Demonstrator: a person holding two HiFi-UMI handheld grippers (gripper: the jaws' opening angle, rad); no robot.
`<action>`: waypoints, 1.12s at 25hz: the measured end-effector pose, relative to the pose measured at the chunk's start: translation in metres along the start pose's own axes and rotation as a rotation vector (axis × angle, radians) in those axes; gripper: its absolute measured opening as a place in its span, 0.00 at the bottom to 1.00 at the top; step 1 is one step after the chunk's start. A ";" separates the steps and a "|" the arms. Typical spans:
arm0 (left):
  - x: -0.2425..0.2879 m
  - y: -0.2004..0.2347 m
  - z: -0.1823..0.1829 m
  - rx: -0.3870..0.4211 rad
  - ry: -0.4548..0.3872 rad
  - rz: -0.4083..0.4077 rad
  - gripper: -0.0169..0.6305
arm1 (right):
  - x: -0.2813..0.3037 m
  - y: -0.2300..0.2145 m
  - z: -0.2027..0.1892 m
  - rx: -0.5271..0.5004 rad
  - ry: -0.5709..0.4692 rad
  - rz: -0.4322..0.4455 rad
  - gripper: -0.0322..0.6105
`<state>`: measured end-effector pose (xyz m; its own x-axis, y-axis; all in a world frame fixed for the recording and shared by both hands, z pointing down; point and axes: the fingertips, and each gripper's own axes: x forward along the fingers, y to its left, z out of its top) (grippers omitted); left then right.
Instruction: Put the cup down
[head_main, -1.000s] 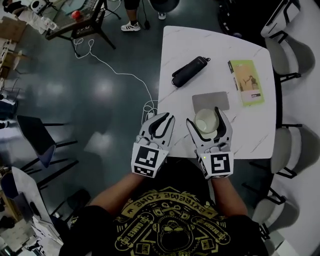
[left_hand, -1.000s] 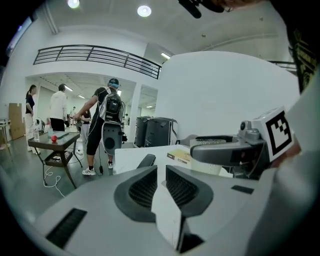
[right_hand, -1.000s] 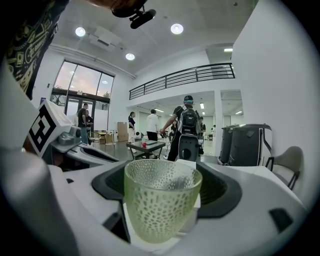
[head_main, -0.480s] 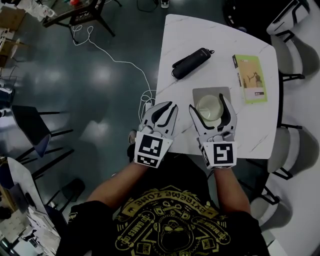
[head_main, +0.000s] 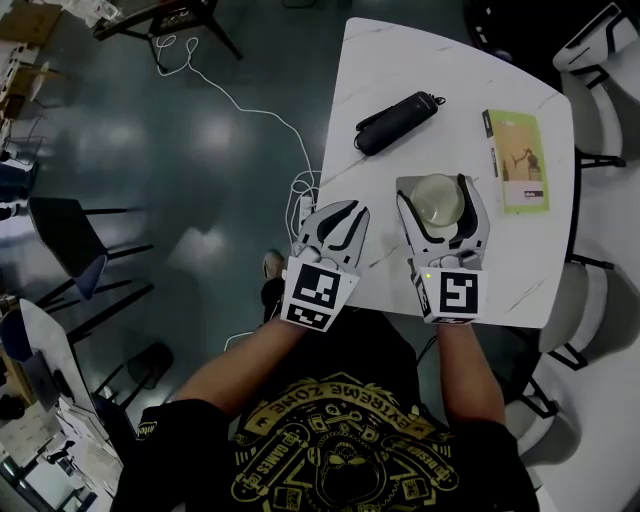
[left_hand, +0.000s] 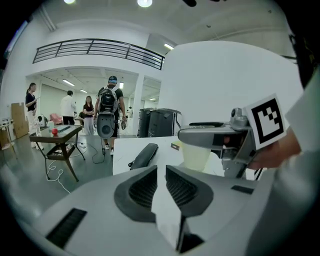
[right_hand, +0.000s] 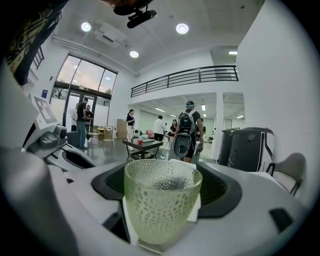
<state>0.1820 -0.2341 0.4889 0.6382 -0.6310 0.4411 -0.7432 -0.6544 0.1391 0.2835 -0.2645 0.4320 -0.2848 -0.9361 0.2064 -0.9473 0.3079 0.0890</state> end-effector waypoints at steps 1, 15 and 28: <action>0.003 0.000 -0.001 -0.003 0.004 0.003 0.12 | 0.001 -0.002 -0.002 0.000 0.002 -0.001 0.67; 0.034 -0.001 -0.020 0.022 0.077 0.021 0.12 | 0.018 -0.016 -0.032 0.023 0.017 -0.008 0.67; 0.043 0.002 -0.042 0.008 0.140 0.014 0.12 | 0.031 -0.020 -0.066 0.037 0.059 -0.014 0.67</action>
<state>0.1999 -0.2449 0.5454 0.5927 -0.5762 0.5629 -0.7500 -0.6496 0.1248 0.3035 -0.2889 0.5006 -0.2632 -0.9283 0.2628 -0.9562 0.2871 0.0565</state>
